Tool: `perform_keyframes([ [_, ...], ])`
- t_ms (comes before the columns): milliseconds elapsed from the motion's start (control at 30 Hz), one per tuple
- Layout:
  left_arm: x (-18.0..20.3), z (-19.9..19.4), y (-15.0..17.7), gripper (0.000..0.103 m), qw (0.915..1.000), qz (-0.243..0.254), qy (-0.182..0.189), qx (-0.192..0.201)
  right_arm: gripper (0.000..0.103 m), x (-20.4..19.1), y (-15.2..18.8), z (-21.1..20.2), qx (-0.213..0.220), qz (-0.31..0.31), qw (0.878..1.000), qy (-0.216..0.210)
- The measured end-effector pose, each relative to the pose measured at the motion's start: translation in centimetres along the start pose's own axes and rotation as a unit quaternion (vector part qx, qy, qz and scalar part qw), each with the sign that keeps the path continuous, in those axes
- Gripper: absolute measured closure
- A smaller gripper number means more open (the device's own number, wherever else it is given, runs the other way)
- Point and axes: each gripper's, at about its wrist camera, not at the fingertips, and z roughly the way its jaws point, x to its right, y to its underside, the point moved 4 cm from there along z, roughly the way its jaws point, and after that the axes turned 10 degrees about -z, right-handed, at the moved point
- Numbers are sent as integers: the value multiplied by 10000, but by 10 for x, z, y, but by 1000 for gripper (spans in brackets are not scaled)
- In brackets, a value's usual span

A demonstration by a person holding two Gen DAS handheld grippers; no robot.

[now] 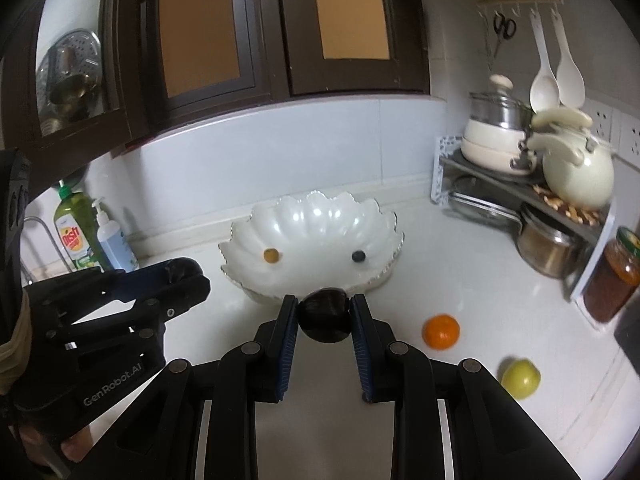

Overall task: Organize fruits
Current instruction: 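Carry the dark plums in both grippers over the white bowl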

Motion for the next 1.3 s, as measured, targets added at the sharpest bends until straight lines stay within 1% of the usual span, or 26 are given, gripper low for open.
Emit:
perform_keyframes([
  [300, -7, 0, -21, 74, 9998, -57, -119, 163, 75, -1, -32, 9, 185, -122, 9998, -23],
  [567, -16, 16, -45, 73, 9994, -209, -192, 198, 75, 5, -56, 29, 201, 9, 9998, -91],
  [667, -20, 24, -53, 73, 9992, -222, -258, 202, 75, 7, -64, 37, 185, -19, 9998, -36],
  [933, -33, 50, -67, 73, 9990, -350, -294, -13, 75, 13, -78, 67, -54, -16, 10000, 66],
  [1100, -39, 69, -71, 73, 9984, -348, -419, -171, 75, 18, -80, 87, -258, 19, 9997, 32],
  [1300, -48, 92, -72, 73, 9969, -479, -428, -464, 75, 21, -82, 112, -557, 5, 9984, -30],
])
